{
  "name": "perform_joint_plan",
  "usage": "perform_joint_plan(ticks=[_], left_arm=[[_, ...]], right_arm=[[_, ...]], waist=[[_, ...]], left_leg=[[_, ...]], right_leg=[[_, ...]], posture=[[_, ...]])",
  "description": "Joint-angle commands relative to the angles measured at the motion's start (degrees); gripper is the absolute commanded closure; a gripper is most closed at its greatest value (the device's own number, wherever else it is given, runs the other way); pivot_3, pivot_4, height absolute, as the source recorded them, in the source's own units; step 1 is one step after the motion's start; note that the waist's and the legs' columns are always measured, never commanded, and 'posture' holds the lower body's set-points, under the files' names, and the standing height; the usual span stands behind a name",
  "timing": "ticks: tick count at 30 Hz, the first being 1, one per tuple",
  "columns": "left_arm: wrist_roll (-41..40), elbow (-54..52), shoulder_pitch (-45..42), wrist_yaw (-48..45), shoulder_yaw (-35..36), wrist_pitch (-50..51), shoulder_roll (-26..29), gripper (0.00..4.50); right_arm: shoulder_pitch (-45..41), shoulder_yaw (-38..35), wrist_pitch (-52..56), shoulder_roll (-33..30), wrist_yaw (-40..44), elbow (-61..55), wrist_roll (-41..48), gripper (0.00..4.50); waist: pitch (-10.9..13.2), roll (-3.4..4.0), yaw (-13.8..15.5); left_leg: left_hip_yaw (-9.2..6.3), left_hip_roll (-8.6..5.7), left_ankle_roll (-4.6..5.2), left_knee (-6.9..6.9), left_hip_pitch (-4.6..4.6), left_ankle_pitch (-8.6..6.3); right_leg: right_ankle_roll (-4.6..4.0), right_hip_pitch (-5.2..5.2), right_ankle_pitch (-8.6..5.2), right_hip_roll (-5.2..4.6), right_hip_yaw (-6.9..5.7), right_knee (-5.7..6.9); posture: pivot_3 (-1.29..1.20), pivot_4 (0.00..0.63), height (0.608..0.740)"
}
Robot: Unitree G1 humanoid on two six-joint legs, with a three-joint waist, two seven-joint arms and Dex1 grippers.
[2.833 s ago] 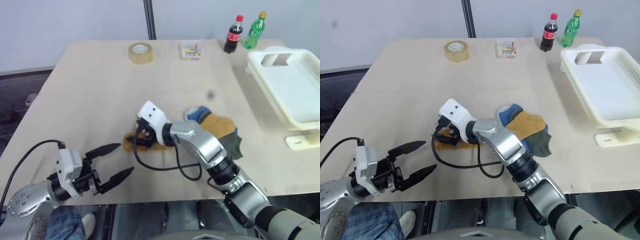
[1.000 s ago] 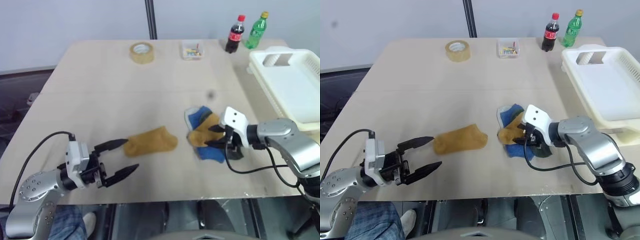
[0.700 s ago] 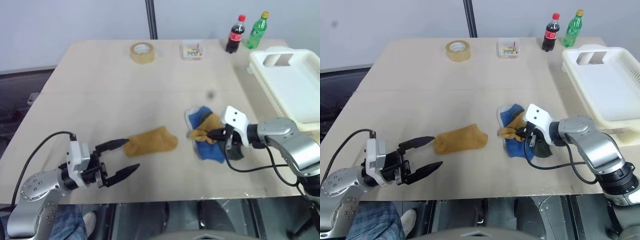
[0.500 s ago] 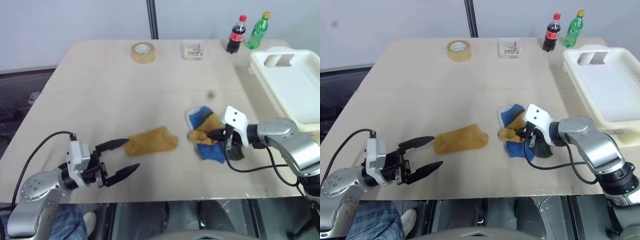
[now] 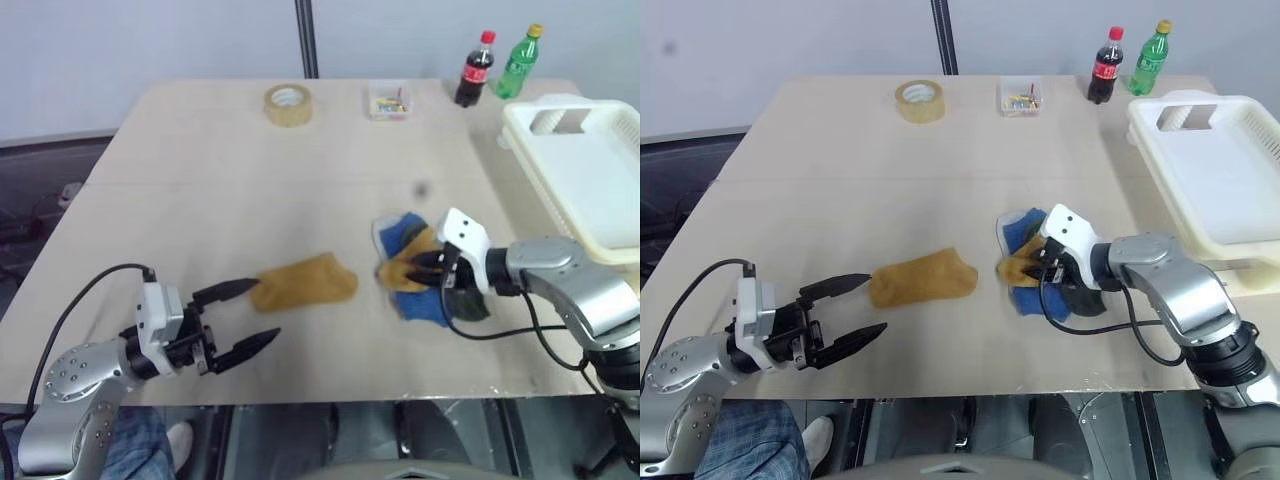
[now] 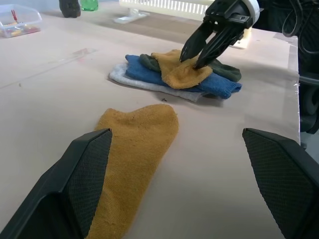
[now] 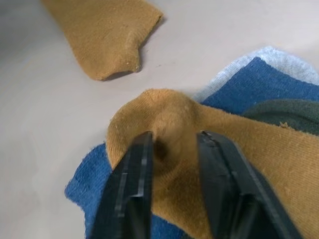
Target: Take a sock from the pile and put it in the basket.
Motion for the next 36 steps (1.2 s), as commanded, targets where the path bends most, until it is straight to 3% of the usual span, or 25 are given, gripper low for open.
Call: perform_joint_plan(ticks=[1,5,6,15,22,28,36], left_arm=[[-0.2,-0.5,0.0,-0.2,0.2,-0.9,0.1,0.0],[-0.2,-0.6,0.2,-0.2,0.3,-0.9,0.1,0.0],[-0.2,-0.6,0.2,-0.2,0.3,-0.9,0.2,0.0],[-0.3,-0.8,0.6,-0.1,0.5,-0.9,0.2,0.0],[-0.2,-0.6,0.3,0.1,0.4,-0.9,0.1,0.0],[-0.4,0.5,-1.0,0.4,0.8,-1.1,-0.1,0.0],[-0.3,1.8,-1.6,0.3,2.6,-1.8,0.7,0.0]], right_arm=[[-0.9,-0.2,0.3,-0.1,-0.4,-1.1,0.4,3.13],[-0.7,0.7,0.4,-0.1,-0.6,-1.1,0.0,4.43],[-0.7,0.9,1.0,-0.2,-0.6,-1.1,0.3,4.47],[-1.1,1.6,1.1,-0.2,-0.6,-0.8,0.2,4.47],[-6.4,0.6,2.1,3.6,-3.2,0.3,0.6,4.47],[-14.0,5.8,-1.4,11.4,-5.5,9.3,-3.0,4.47],[-27.7,11.9,-16.4,30.2,-8.3,40.1,-11.3,4.47]], waist=[[0.0,0.0,0.0],[0.0,0.0,0.0],[0.0,0.0,0.0],[0.0,0.0,0.0],[0.0,0.0,-0.2],[0.0,0.0,-0.3],[0.0,0.01,-1.5]], left_leg=[[0.0,0.0,0.0,0.0,0.0,0.0],[0.0,0.0,0.0,0.0,0.0,0.0],[0.0,0.0,0.0,0.0,0.0,0.0],[0.0,0.0,0.0,0.0,0.0,0.0],[0.0,0.02,0.0,0.0,0.02,0.0],[0.01,0.01,-0.01,0.01,0.03,0.0],[0.02,0.01,-0.03,0.0,0.01,0.02]], right_leg=[[0.0,0.0,0.0,0.0,0.0,0.0],[0.0,0.0,0.0,0.01,0.0,0.0],[0.0,0.0,0.0,0.01,0.0,0.0],[0.0,0.0,0.0,0.03,0.0,0.0],[0.0,-0.01,0.0,0.05,0.0,0.03],[0.0,-0.01,0.0,0.2,0.02,0.03],[-0.01,-0.1,0.01,0.27,0.06,0.1]], posture=[[0.0,0.15,0.738],[0.0,0.15,0.738],[0.0,0.15,0.738],[0.0,0.15,0.738],[0.0,0.15,0.738],[0.0,0.15,0.738],[0.0,0.15,0.738]])
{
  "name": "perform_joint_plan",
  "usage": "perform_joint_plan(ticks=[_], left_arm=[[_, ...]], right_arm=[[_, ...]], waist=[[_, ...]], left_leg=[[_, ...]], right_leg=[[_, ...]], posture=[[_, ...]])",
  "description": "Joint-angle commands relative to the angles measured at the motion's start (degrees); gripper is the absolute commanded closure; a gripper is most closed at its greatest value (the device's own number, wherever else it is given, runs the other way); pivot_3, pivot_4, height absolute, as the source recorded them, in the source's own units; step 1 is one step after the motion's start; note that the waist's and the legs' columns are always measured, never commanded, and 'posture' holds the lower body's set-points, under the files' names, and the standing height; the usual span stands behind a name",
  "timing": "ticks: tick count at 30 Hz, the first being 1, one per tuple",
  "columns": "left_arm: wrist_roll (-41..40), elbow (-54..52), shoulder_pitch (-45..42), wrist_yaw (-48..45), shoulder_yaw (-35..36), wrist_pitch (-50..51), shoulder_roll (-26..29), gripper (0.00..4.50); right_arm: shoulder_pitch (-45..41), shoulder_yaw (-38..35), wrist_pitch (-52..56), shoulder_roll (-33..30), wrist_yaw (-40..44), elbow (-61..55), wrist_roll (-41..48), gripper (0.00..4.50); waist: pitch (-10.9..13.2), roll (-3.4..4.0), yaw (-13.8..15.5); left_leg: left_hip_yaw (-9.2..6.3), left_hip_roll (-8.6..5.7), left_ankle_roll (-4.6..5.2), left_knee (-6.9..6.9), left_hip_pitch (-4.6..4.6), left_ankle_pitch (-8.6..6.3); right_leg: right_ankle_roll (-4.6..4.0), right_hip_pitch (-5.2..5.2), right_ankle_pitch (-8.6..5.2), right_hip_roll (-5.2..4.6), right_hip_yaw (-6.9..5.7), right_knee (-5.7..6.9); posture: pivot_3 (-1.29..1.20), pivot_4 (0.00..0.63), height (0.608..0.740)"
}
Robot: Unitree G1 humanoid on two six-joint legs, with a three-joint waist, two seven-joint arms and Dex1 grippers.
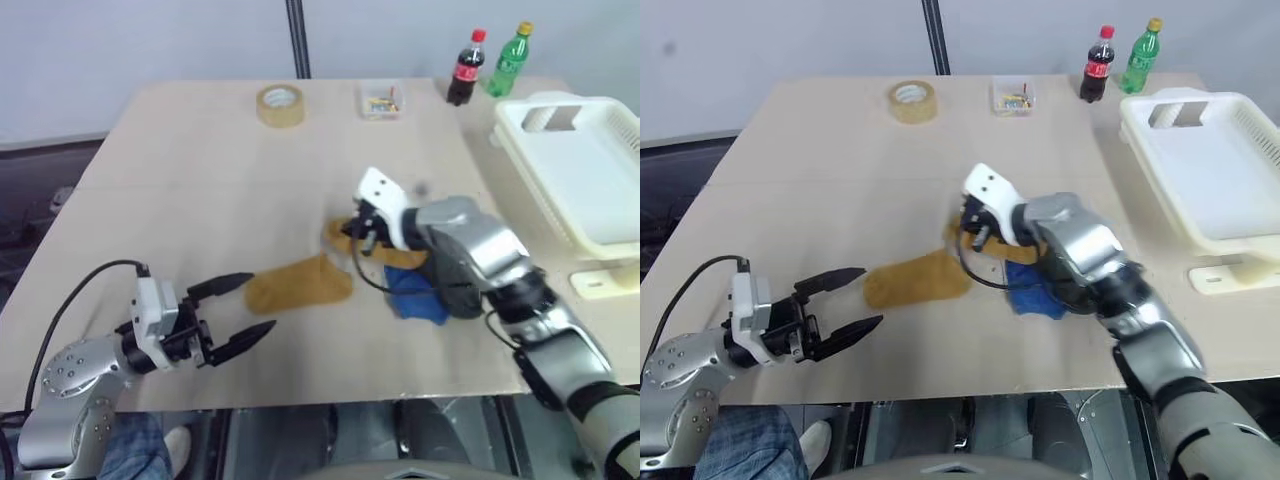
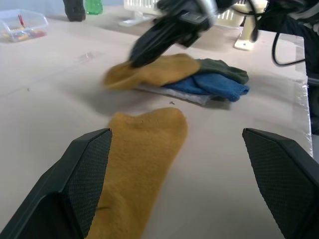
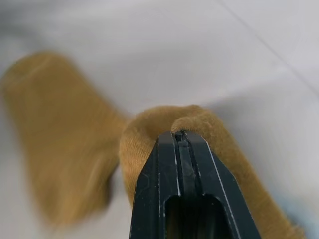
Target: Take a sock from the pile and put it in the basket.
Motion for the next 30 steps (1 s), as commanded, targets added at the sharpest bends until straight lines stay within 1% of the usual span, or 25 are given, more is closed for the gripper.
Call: perform_joint_plan(ticks=[1,4,6,10,14,15,16,17,20,23,25,26,28,30], left_arm=[[-0.3,-0.5,0.4,0.1,2.1,-1.1,0.6,0.0],[-0.3,-0.8,1.4,0.1,3.0,-1.3,0.5,0.0],[-0.3,-1.2,1.9,0.4,3.4,-1.4,0.4,0.0],[-0.5,-1.9,3.1,0.7,4.2,-1.5,0.2,0.0],[-0.6,-2.3,3.7,1.0,4.4,-1.6,0.1,0.0],[-0.6,-2.3,3.8,1.1,4.4,-1.7,0.1,0.0],[-0.6,-2.4,3.9,1.1,4.5,-1.7,0.1,0.0],[-0.7,-2.4,4.0,1.2,4.6,-1.8,0.2,0.0],[-0.9,-2.2,4.3,1.1,4.9,-1.9,0.2,0.0],[-1.4,-1.5,3.7,1.5,5.1,-1.8,-0.1,0.0],[-1.6,-0.1,0.9,3.7,5.2,-0.6,-0.1,0.0],[-1.0,1.1,-0.8,5.0,5.2,-0.3,0.0,0.0],[0.9,4.0,-4.3,7.3,4.8,-0.1,0.3,0.0],[2.0,6.5,-7.4,9.2,4.0,1.5,0.8,0.0]], right_arm=[[-4.8,0.4,-7.9,5.5,-0.8,10.6,-2.9,4.47],[-8.9,-0.2,-14.0,12.1,-1.2,20.5,-4.5,4.47],[-11.1,-0.5,-17.4,15.3,-1.1,25.7,-5.6,4.47],[-16.3,-2.1,-24.4,21.8,-3.4,36.4,-7.6,4.47],[-19.6,-3.8,-28.9,25.5,-3.8,42.6,-8.5,4.47],[-20.0,-4.8,-29.1,26.2,-3.8,43.1,-7.8,3.98],[-20.2,-5.7,-29.8,26.6,-3.9,43.2,-7.5,3.78],[-19.9,-6.2,-30.4,26.0,-3.6,42.2,-7.5,3.4],[-18.5,-7.1,-30.3,24.2,-2.2,38.4,-7.4,3.4],[-15.2,-7.5,-26.6,21.1,0.8,30.2,-6.5,3.4],[-10.5,-8.2,-20.9,16.9,3.0,19.7,-5.0,3.4],[-8.3,-8.7,-18.1,14.8,3.3,15.5,-4.7,3.4],[-4.6,-8.8,-14.3,10.9,3.0,9.7,-5.2,3.4],[-2.0,-8.8,-12.1,7.8,2.9,6.7,-5.6,3.4]], waist=[[0.0,0.0,-0.1],[0.0,0.01,-0.2],[0.0,0.02,-0.2],[0.0,0.05,-0.3],[0.0,0.03,0.0],[0.0,0.03,0.0],[0.0,0.03,-0.1],[0.0,0.04,-0.2],[0.0,0.05,-0.4],[0.0,0.04,-0.8],[0.0,0.03,-0.7],[0.0,-0.01,0.0],[0.0,-0.03,0.4],[0.0,-0.03,0.4]], left_leg=[[0.01,0.0,-0.02,0.0,0.0,0.01],[0.02,-0.01,-0.15,-0.02,-0.01,0.08],[0.05,-0.02,-0.15,-0.06,-0.02,0.08],[0.05,-0.01,-0.15,-0.13,-0.03,0.08],[0.01,-0.02,-0.16,-0.15,-0.05,0.08],[0.0,-0.07,-0.17,-0.15,-0.05,0.08],[0.01,-0.1,-0.17,-0.15,-0.05,0.08],[0.01,-0.11,-0.17,-0.15,-0.05,0.08],[0.02,-0.09,-0.28,-0.19,-0.07,0.15],[0.05,-0.04,-0.32,-0.27,-0.12,0.17],[0.05,-0.03,-0.3,-0.29,-0.13,0.16],[0.01,-0.05,-0.25,-0.29,-0.15,0.14],[-0.12,-0.11,-0.11,-0.13,-0.21,0.06],[-0.11,-0.19,-0.1,-0.07,-0.21,0.06]], right_leg=[[0.0,-0.01,0.0,0.0,0.01,0.0],[0.0,-0.07,0.0,0.0,0.04,-0.01],[0.0,-0.17,0.0,0.0,0.09,0.02],[-0.01,-0.24,0.0,0.02,0.12,0.06],[-0.01,-0.25,0.0,0.0,0.08,0.05],[-0.01,-0.25,0.0,-0.04,0.06,0.04],[-0.01,-0.25,0.0,-0.07,0.08,0.05],[-0.01,-0.25,0.0,-0.07,0.08,0.05],[-0.01,-0.32,0.0,-0.04,0.11,0.08],[-0.01,-0.43,0.0,-0.02,0.16,0.09],[-0.01,-0.42,0.0,-0.03,0.15,0.08],[-0.01,-0.41,0.0,-0.06,0.1,0.07],[-0.01,-0.37,0.0,-0.12,-0.05,0.08],[0.0,-0.33,0.01,-0.17,-0.02,0.14]], posture=[[0.0,0.15,0.738],[0.0,0.15,0.738],[0.0,0.15,0.738],[0.0,0.15,0.738],[0.0,0.15,0.738],[0.0,0.15,0.738],[0.0,0.15,0.738],[0.0,0.15,0.738],[0.0,0.15,0.738],[0.0,0.15,0.738],[0.0,0.15,0.738],[0.0,0.15,0.738],[0.0,0.15,0.738],[0.0,0.15,0.738]])
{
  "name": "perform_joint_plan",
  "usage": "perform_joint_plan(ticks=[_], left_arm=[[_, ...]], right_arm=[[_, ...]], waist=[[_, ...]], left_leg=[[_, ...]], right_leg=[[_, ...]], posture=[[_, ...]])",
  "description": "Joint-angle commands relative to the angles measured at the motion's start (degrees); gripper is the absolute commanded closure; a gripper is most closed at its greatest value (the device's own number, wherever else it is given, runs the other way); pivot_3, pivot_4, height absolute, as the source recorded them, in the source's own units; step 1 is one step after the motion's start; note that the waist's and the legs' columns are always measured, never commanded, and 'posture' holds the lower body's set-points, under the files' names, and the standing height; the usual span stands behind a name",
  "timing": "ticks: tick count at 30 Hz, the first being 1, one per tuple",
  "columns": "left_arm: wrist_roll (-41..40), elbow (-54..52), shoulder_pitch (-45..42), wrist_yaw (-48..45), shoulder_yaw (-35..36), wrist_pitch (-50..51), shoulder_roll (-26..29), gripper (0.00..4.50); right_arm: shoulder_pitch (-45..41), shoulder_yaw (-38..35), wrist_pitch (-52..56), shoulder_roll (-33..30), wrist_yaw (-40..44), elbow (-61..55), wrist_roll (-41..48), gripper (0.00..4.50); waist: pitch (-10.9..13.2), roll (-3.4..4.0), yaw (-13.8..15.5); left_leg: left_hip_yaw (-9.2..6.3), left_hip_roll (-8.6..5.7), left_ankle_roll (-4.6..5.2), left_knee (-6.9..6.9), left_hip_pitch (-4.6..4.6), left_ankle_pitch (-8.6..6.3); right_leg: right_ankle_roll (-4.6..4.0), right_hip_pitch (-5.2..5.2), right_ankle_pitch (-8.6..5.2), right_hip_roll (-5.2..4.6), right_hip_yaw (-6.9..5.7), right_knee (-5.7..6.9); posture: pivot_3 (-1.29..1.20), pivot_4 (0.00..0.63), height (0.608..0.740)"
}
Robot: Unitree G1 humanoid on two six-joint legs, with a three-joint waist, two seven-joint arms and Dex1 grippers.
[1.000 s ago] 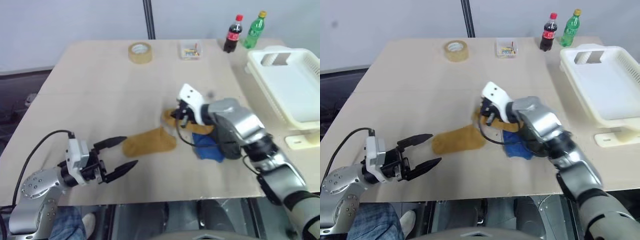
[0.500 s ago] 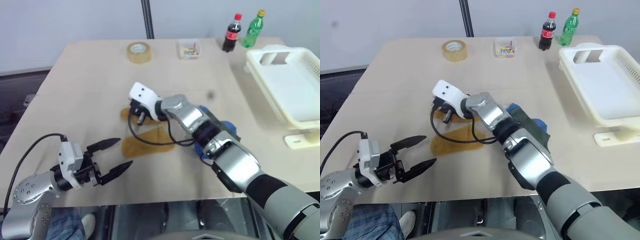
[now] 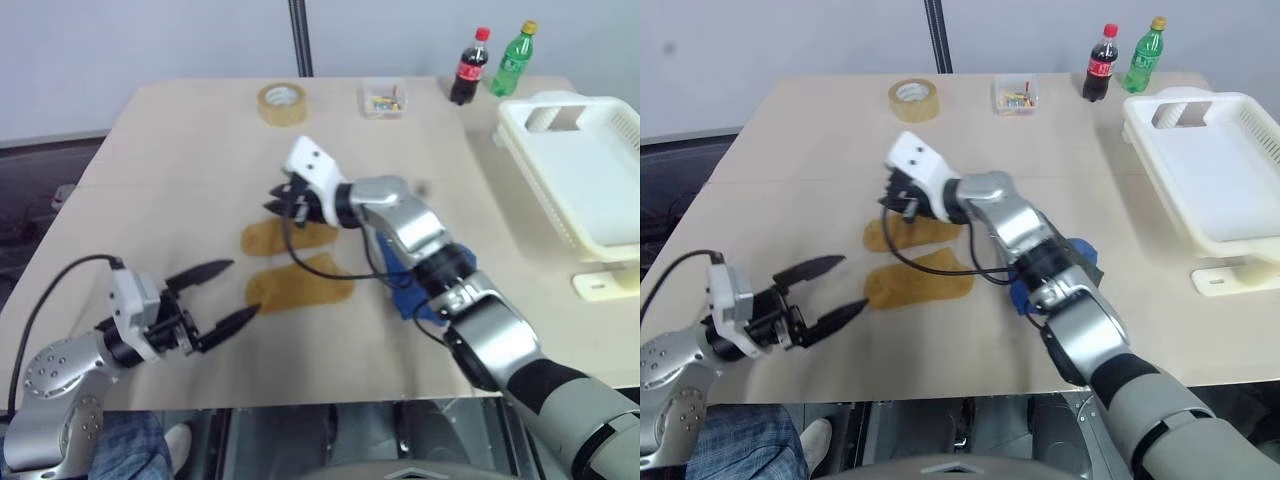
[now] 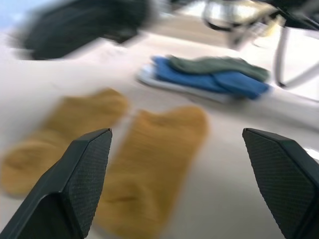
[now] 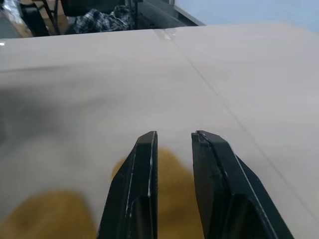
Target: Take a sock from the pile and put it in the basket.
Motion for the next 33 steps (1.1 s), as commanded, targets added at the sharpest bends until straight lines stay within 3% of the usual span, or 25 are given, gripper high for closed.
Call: perform_joint_plan(ticks=[1,6,12,21,28,30,31,32,33], left_arm=[[3.1,5.0,-5.8,4.2,-1.2,1.7,1.2,0.0],[8.6,15.9,-16.3,8.2,-6.1,4.1,1.2,0.0],[13.5,24.0,-24.1,11.4,-10.3,7.8,1.7,0.0],[18.3,28.8,-26.7,13.2,-12.7,9.2,2.6,0.0],[16.5,26.6,-26.3,12.4,-14.5,18.4,1.5,0.0],[15.6,25.6,-26.1,12.4,-14.5,22.0,1.4,0.98],[14.8,25.0,-25.9,12.3,-14.4,24.4,1.3,1.17],[14.1,24.3,-25.7,12.3,-14.4,26.3,1.2,1.86],[13.5,23.8,-25.5,12.3,-14.4,27.9,1.2,2.13]], right_arm=[[3.7,-1.7,4.6,-4.8,-0.3,-7.5,-0.2,3.4],[8.2,-2.3,7.5,-9.2,-2.7,-9.6,-0.7,3.4],[10.4,-3.0,9.6,-8.5,-6.5,-10.3,-0.9,3.4],[10.7,-4.0,10.5,-6.2,-8.8,-12.0,0.6,3.4],[11.0,-2.8,9.8,-6.1,-9.1,-12.4,-0.1,3.4],[10.9,-2.4,9.3,-6.2,-9.1,-12.5,-0.4,3.32],[10.9,-2.1,8.9,-6.2,-8.9,-12.5,-0.6,3.32],[10.8,-1.8,8.7,-6.2,-8.9,-12.6,-0.6,3.32],[10.8,-1.7,8.6,-6.0,-8.8,-12.7,-0.6,3.32]], waist=[[0.0,0.0,-0.2],[0.0,0.01,-0.7],[0.0,-0.01,-1.5],[0.0,-0.02,-1.7],[0.0,-0.03,-1.5],[0.0,-0.02,-1.5],[0.0,-0.03,-1.5],[0.0,-0.03,-1.5],[0.0,-0.03,-1.5]], left_leg=[[0.0,-0.01,0.0,0.02,0.0,0.0],[0.08,0.02,-0.03,0.0,0.04,0.02],[0.28,0.02,-0.04,0.02,0.01,0.03],[0.36,0.03,-0.2,0.05,-0.09,0.13],[0.35,0.01,-0.19,0.08,-0.11,0.12],[0.36,0.0,-0.18,0.08,-0.1,0.12],[0.36,0.01,-0.18,0.08,-0.09,0.12],[0.36,0.0,-0.17,0.09,-0.09,0.11],[0.36,0.0,-0.17,0.09,-0.09,0.11]], right_leg=[[0.0,0.0,0.0,-0.01,-0.01,0.0],[0.0,-0.05,0.0,0.17,0.1,0.15],[0.0,-0.21,0.0,0.16,0.25,0.33],[0.0,-0.39,0.0,0.08,0.22,0.46],[0.0,-0.4,0.0,0.04,0.2,0.49],[0.0,-0.4,-0.01,0.04,0.2,0.51],[0.0,-0.4,-0.01,0.04,0.2,0.52],[0.0,-0.4,-0.01,0.03,0.2,0.53],[0.0,-0.4,-0.01,0.03,0.2,0.54]], posture=[[0.0,0.15,0.738],[0.0,0.15,0.738],[0.0,0.15,0.738],[0.0,0.15,0.738],[0.0,0.15,0.738],[0.0,0.15,0.738],[0.0,0.15,0.738],[0.0,0.15,0.738],[0.0,0.15,0.738]])
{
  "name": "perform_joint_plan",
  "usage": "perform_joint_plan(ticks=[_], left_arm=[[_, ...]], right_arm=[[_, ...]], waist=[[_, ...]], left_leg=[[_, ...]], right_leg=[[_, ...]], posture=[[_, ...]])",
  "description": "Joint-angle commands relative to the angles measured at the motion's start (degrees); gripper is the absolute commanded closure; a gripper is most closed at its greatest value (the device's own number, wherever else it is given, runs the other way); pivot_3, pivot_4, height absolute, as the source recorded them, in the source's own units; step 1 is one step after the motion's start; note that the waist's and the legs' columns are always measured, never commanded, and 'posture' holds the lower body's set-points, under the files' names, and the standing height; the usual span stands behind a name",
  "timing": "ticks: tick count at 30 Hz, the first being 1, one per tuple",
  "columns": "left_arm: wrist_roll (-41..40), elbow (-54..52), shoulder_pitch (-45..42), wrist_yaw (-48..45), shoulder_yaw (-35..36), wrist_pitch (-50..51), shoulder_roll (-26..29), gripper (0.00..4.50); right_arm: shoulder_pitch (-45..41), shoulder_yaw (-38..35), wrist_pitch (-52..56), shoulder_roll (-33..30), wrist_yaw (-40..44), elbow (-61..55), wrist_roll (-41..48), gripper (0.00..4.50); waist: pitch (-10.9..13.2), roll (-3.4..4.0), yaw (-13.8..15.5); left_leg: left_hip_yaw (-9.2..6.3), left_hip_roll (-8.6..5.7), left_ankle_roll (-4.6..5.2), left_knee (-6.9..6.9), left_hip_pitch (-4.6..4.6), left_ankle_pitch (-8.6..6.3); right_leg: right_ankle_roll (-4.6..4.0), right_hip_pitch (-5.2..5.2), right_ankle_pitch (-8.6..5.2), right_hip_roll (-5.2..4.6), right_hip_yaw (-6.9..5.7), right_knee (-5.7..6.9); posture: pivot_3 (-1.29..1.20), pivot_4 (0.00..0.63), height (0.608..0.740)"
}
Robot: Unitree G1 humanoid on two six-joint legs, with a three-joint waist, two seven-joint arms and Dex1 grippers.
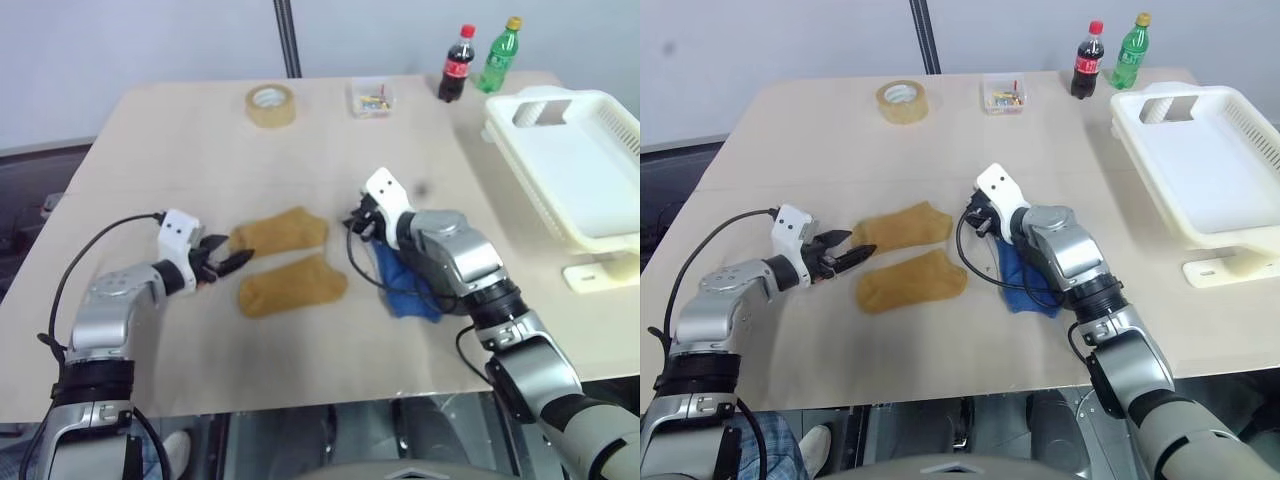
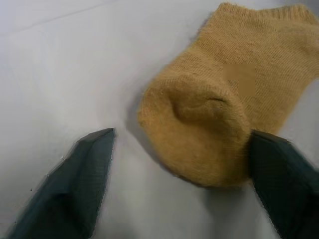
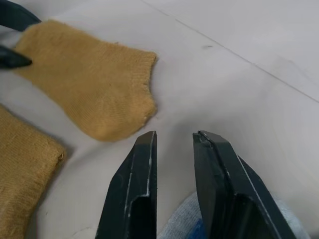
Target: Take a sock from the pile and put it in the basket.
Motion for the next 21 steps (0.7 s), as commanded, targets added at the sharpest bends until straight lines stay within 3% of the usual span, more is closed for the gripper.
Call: perform_joint_plan(ticks=[1,5,14,21], left_arm=[[-2.4,-2.1,1.7,-0.6,-1.3,8.2,-0.3,2.61],[-2.7,-3.7,2.5,0.3,-1.0,10.7,-0.5,4.41],[-3.6,-5.1,3.5,0.9,-0.5,11.7,-1.2,4.41],[-4.1,-6.1,3.7,0.5,-1.1,12.5,-1.8,4.41]], right_arm=[[-0.5,0.5,-1.6,0.4,0.1,-2.9,-0.1,3.32],[-0.6,-0.1,0.4,1.8,0.0,-2.9,1.3,3.32],[0.2,-3.3,11.9,6.7,-1.5,-2.7,7.2,3.32],[-1.6,-5.3,12.1,10.0,-6.3,3.5,6.8,3.32]], waist=[[0.0,0.0,0.0],[0.0,0.0,0.0],[0.0,0.0,0.1],[-0.1,-0.01,0.1]], left_leg=[[0.01,0.0,0.0,0.0,0.01,0.0],[0.05,-0.01,-0.01,0.01,0.08,0.0],[0.09,-0.01,0.03,0.02,0.15,-0.02],[0.09,-0.02,0.14,0.01,0.2,-0.09]], right_leg=[[0.0,0.0,0.0,0.0,0.0,0.01],[0.0,0.01,0.0,-0.05,-0.02,0.11],[0.0,0.02,0.0,-0.1,-0.03,0.18],[-0.01,0.02,0.0,-0.13,-0.04,0.17]], posture=[[0.0,0.15,0.738],[0.0,0.15,0.738],[0.0,0.15,0.738],[0.0,0.15,0.738]])
